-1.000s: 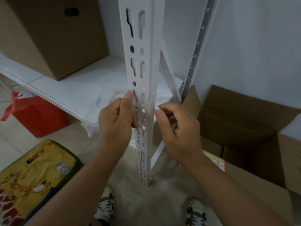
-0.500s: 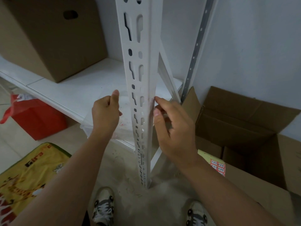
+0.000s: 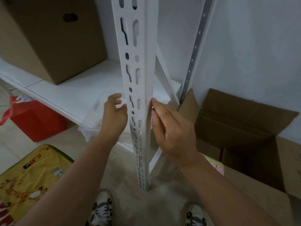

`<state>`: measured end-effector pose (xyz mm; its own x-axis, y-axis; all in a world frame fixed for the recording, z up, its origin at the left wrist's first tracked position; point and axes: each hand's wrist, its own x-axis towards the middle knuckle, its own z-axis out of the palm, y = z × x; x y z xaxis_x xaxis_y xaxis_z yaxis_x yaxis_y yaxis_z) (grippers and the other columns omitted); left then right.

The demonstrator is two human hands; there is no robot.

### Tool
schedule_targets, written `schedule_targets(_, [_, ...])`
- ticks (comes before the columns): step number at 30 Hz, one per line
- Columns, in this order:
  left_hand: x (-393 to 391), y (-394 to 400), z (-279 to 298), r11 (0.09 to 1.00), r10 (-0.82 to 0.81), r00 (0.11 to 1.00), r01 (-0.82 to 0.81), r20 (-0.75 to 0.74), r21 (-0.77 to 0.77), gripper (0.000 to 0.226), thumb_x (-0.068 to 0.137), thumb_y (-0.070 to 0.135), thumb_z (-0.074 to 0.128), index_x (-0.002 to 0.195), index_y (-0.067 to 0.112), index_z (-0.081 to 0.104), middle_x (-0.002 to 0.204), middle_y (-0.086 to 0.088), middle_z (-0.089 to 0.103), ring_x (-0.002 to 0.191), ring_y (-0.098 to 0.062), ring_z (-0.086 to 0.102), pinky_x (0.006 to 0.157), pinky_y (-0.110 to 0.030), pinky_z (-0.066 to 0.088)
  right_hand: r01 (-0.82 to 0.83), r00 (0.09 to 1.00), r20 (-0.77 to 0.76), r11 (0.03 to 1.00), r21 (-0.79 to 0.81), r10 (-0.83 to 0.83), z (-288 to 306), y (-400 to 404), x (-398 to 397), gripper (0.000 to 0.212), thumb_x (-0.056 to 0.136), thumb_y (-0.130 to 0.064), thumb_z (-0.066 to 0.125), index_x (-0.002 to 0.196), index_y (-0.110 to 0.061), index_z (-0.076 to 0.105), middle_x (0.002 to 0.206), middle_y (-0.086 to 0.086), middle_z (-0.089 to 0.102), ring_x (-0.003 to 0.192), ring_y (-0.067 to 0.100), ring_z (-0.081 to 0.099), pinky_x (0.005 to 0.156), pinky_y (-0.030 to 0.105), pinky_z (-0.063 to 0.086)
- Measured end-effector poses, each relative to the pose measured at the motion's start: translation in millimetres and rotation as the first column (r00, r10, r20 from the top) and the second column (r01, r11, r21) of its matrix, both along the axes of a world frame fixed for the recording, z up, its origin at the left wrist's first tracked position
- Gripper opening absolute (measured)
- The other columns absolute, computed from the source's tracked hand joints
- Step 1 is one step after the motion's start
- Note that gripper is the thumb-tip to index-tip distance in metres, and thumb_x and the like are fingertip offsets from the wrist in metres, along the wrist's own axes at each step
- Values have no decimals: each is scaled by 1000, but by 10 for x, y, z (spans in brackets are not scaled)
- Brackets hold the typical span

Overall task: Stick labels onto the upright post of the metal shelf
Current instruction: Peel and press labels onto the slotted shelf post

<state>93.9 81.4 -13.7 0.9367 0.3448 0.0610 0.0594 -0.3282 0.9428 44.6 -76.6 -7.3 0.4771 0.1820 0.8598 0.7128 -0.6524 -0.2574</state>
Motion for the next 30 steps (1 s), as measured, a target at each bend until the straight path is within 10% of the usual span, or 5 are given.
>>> schedule_targets(11, [-262,-292,82,898,-59,996,24,-67,-439,38,97,34,37,79,20,67,86,-6,73,98,-32,67,97,-51,49,38,994,99,999,2,-38,39,-25,70,21,95,-11,59,106,3,70,97,14,73,86,24,69,75,35,56])
schedule_targets(18, [-294,-336,96,869,-98,993,50,-72,-492,48,99,39,32,112,7,65,107,-14,71,102,-31,67,99,-51,48,36,994,99,999,32,-39,114,11,82,15,92,-9,61,96,2,71,86,12,72,76,23,67,68,35,54])
schedule_targets(30, [-332,-404,156,859,-54,997,19,-53,-512,38,99,35,33,99,13,63,94,-15,65,93,-32,65,98,-52,49,24,997,70,999,25,-25,106,12,43,20,96,-11,56,93,2,71,82,12,71,73,24,65,62,37,53])
